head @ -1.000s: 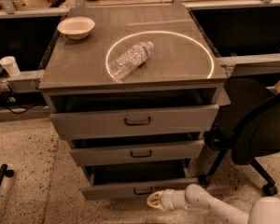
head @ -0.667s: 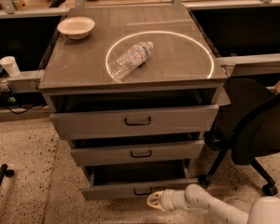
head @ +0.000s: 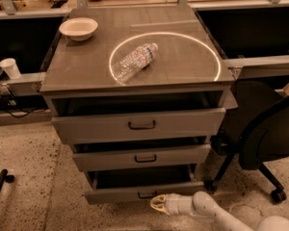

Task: Close bottom drawer

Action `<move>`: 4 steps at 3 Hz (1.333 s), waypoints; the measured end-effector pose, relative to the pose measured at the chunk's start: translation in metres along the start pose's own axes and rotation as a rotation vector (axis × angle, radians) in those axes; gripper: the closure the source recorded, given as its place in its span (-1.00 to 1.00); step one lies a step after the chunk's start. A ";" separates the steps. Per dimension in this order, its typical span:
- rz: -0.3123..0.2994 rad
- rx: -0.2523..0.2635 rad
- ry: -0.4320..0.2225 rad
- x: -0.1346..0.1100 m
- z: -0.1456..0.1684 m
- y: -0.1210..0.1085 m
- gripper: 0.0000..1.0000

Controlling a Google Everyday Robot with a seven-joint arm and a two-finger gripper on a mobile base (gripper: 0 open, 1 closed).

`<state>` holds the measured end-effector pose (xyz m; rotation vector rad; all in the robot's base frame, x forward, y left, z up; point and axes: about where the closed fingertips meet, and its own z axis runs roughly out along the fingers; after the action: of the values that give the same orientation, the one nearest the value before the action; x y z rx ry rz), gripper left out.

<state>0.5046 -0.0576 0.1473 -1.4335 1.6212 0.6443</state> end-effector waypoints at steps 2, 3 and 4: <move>-0.053 0.106 -0.047 -0.004 0.018 -0.040 1.00; -0.078 0.137 -0.053 -0.007 0.027 -0.063 1.00; -0.081 0.143 -0.052 -0.007 0.027 -0.067 0.54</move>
Offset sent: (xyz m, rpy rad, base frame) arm 0.0776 0.0082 0.0013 0.0340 -0.1722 -0.0920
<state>0.5764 -0.0454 0.1503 -1.3598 1.5294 0.5054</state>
